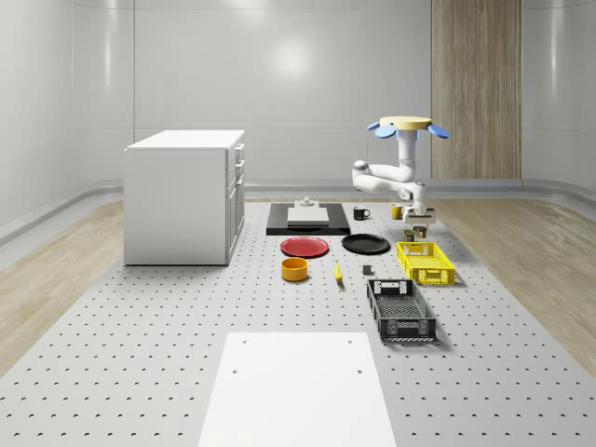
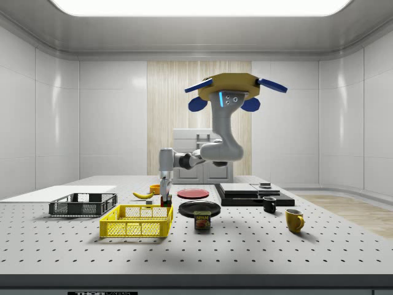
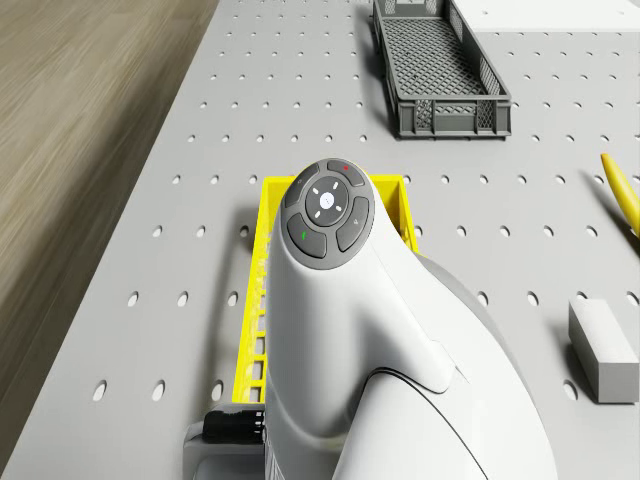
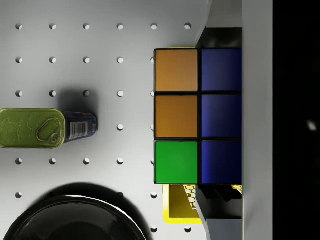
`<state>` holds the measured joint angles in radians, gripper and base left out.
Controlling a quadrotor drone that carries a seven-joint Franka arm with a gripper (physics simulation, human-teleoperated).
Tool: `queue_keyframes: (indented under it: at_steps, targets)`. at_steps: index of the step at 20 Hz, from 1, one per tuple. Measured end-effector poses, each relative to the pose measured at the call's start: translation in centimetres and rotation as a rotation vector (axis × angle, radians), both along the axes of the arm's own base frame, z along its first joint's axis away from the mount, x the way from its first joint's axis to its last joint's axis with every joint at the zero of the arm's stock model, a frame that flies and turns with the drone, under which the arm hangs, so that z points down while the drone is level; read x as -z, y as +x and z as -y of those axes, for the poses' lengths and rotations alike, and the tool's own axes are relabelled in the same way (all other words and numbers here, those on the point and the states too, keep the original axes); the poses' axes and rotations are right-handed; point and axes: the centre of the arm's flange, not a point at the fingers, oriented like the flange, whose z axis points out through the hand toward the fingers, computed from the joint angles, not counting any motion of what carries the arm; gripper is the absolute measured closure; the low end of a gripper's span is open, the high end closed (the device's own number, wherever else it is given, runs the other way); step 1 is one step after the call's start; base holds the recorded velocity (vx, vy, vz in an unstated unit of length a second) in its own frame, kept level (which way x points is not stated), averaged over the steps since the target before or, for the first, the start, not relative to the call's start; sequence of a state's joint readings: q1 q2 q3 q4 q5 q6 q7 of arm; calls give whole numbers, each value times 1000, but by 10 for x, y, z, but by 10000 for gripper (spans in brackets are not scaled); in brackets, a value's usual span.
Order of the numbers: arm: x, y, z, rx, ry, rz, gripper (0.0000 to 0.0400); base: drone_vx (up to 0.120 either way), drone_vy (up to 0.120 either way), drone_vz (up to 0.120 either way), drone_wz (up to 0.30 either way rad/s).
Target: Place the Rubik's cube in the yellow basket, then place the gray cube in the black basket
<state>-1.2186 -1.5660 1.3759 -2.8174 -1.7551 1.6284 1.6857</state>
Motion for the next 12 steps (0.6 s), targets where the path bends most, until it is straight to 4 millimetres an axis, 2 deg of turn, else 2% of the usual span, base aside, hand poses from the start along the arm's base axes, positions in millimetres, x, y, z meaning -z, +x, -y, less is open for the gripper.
queue_keyframes:
  at_steps: [3,12]
  targets:
    - [0,0,0,0,0,0,75,120,-93,0,0]
    - [0,0,0,0,0,0,75,120,0,0,0]
